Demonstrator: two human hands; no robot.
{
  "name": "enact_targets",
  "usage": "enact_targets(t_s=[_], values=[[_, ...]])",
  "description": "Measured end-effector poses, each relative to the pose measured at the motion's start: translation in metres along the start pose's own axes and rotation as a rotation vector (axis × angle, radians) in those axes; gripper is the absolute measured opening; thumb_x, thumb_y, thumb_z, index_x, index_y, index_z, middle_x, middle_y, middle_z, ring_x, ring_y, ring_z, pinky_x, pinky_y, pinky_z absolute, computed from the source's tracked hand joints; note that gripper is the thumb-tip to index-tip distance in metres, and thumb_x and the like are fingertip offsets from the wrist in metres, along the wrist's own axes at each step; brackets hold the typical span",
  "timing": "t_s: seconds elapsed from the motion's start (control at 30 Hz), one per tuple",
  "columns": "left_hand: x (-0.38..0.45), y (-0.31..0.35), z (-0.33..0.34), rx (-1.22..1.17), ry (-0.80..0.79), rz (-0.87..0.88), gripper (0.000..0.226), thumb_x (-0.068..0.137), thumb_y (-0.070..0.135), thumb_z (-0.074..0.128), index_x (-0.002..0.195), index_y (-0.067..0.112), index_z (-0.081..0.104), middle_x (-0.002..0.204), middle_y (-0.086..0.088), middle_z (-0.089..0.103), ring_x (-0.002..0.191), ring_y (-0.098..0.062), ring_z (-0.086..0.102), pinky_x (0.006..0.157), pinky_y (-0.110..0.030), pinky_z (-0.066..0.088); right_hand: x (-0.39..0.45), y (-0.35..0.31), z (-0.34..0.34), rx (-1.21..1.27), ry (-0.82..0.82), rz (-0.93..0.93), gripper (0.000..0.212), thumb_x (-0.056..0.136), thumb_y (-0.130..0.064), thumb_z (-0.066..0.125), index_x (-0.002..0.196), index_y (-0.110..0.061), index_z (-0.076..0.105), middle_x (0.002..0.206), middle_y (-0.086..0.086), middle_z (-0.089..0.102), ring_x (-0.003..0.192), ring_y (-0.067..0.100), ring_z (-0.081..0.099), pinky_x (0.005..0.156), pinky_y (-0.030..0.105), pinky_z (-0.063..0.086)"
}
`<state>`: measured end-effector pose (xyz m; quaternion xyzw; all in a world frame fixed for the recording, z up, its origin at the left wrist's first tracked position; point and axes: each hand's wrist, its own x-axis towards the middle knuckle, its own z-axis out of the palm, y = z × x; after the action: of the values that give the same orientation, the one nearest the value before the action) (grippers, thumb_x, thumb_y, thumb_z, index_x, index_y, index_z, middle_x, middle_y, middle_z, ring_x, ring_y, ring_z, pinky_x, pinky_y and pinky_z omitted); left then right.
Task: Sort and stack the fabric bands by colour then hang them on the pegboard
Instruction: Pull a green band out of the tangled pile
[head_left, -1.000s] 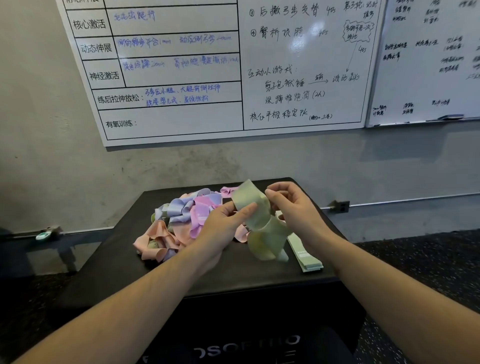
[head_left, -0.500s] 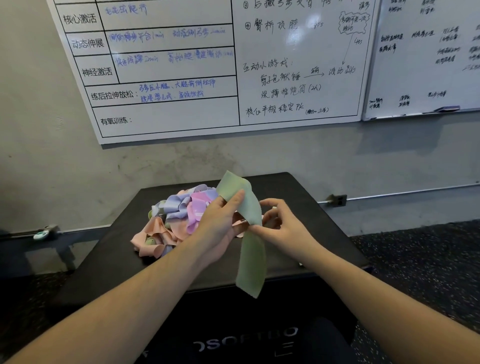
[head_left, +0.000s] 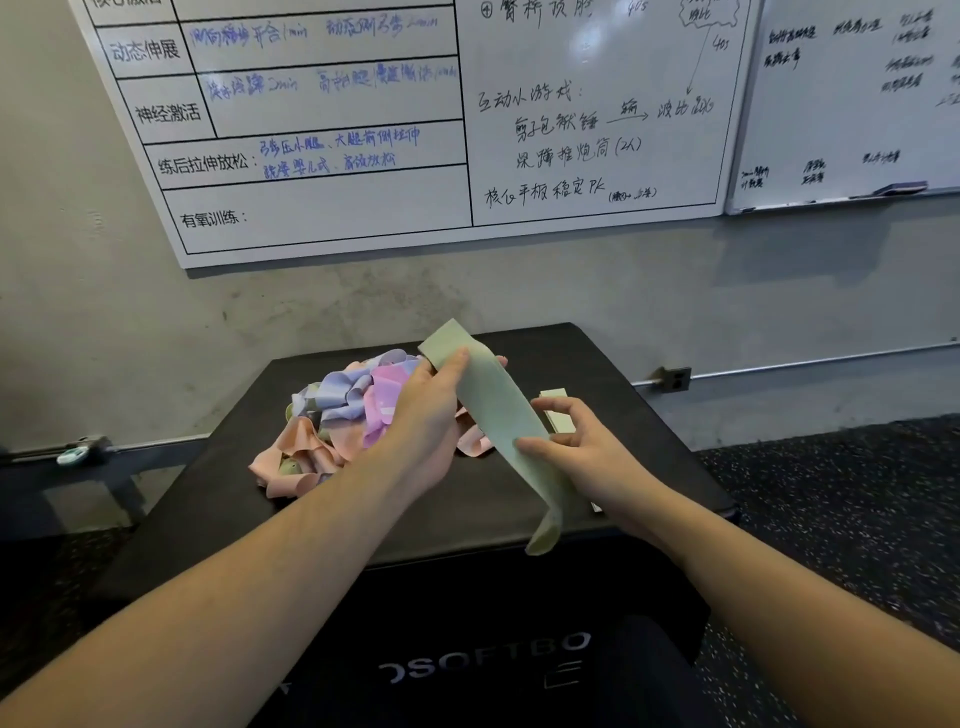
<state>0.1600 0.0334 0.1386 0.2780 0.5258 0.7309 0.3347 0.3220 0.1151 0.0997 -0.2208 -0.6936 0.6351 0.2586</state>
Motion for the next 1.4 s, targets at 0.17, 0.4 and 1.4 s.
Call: enact_targets(t_s=[0.17,0.4,1.4], values=[[0.020,-0.006,0.008,-0.139,0.087,-0.042,0.031,0.109,0.022,0.046,0.129,0.000,0.054,0.110,-0.014,0.068,0.107,-0.041,0.068,0.052,-0.030,0.054,0.001,0.021,-0.012,-0.062,0.003,0.022,0.034,0.094,-0.028,0.070,0.124,-0.036,0.055,0.092,0.010,0.076,0.073,0.013,0.068,0.066,0.026,0.052],[0.063,-0.024,0.011,-0.167,0.136,-0.118,0.042,0.095,0.006,0.049,0.137,0.002,0.056,0.092,-0.010,0.058,0.111,-0.047,0.066,0.052,-0.035,0.052,-0.006,0.051,-0.039,-0.113,-0.037,0.051,0.049,0.093,-0.007,0.064,0.127,-0.037,0.046,0.094,0.010,0.073,0.069,0.008,0.064,0.066,0.022,0.050],[0.247,-0.158,0.057,0.427,0.209,-0.209,0.032,0.098,0.017,0.066,0.128,0.022,0.057,0.116,-0.004,0.066,0.093,-0.018,0.067,0.079,-0.031,0.061,0.072,0.161,-0.169,-0.902,0.118,-0.582,0.020,0.085,-0.028,0.063,0.098,-0.021,0.077,0.095,-0.010,0.069,0.090,0.017,0.060,0.081,0.042,0.052]])
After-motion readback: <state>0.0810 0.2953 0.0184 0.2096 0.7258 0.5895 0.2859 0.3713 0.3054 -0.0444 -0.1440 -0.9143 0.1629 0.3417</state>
